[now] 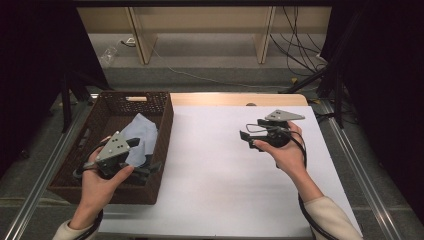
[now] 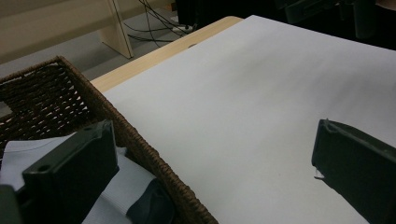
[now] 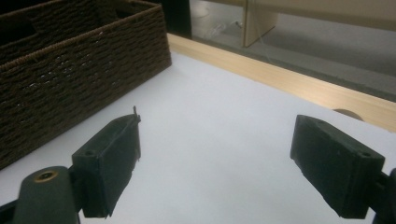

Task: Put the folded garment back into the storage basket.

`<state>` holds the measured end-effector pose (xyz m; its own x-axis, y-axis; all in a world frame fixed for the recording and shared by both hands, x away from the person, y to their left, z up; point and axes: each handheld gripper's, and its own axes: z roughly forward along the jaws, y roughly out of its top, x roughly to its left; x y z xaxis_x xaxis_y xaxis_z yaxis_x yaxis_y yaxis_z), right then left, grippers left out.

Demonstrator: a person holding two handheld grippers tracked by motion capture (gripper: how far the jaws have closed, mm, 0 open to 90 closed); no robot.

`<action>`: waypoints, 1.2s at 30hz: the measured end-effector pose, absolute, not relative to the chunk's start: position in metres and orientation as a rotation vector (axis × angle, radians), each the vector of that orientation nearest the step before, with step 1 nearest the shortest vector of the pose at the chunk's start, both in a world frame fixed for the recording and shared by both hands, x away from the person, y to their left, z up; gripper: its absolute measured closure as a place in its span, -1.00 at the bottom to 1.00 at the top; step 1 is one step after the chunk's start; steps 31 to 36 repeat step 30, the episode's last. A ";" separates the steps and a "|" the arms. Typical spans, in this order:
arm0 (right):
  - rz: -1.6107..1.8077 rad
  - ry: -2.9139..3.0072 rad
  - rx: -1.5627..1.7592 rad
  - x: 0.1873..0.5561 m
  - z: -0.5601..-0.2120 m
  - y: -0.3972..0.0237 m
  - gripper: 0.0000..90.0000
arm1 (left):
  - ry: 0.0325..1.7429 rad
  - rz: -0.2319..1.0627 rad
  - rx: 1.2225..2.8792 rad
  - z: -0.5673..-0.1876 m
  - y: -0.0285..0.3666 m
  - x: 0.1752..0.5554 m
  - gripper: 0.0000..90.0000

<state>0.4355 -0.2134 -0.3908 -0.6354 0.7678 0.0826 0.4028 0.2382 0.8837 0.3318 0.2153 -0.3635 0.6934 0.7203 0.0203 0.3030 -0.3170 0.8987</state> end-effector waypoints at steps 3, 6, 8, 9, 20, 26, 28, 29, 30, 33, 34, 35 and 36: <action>1.369 2.125 1.073 0.426 -0.391 -0.228 -0.63 | 0.803 0.526 1.892 -0.364 0.217 0.332 -1.00; 1.379 2.109 1.069 0.416 -0.391 -0.240 -0.63 | 0.810 0.527 1.887 -0.366 0.219 0.332 -1.00; 1.378 2.112 1.074 0.409 -0.393 -0.248 -0.63 | 0.811 0.527 1.889 -0.366 0.219 0.332 -1.00; 1.373 2.104 1.078 0.406 -0.394 -0.252 -0.63 | 0.811 0.528 1.889 -0.366 0.219 0.332 -1.00; 1.393 2.054 1.125 0.372 -0.409 -0.287 -0.63 | 0.807 0.527 1.898 -0.366 0.216 0.331 -1.00; 1.393 2.033 1.138 0.371 -0.412 -0.292 -0.63 | 0.807 0.531 1.893 -0.365 0.217 0.330 -1.00; 1.393 2.027 1.140 0.371 -0.412 -0.293 -0.63 | 0.806 0.530 1.890 -0.364 0.217 0.331 -1.00; 1.393 2.019 1.143 0.370 -0.412 -0.294 -0.63 | 0.805 0.530 1.890 -0.365 0.216 0.331 -1.00; 1.398 2.014 1.146 0.370 -0.412 -0.294 -0.63 | 0.803 0.529 1.891 -0.365 0.216 0.331 -1.00; 1.398 2.014 1.146 0.370 -0.412 -0.294 -0.63 | 0.803 0.529 1.891 -0.365 0.216 0.331 -1.00; 1.398 2.014 1.146 0.370 -0.412 -0.294 -0.63 | 0.803 0.529 1.891 -0.365 0.216 0.331 -1.00; 1.398 2.014 1.146 0.370 -0.412 -0.294 -0.63 | 0.803 0.529 1.891 -0.365 0.216 0.331 -1.00; 1.398 2.014 1.146 0.370 -0.412 -0.294 -0.63 | 0.803 0.529 1.891 -0.365 0.216 0.331 -1.00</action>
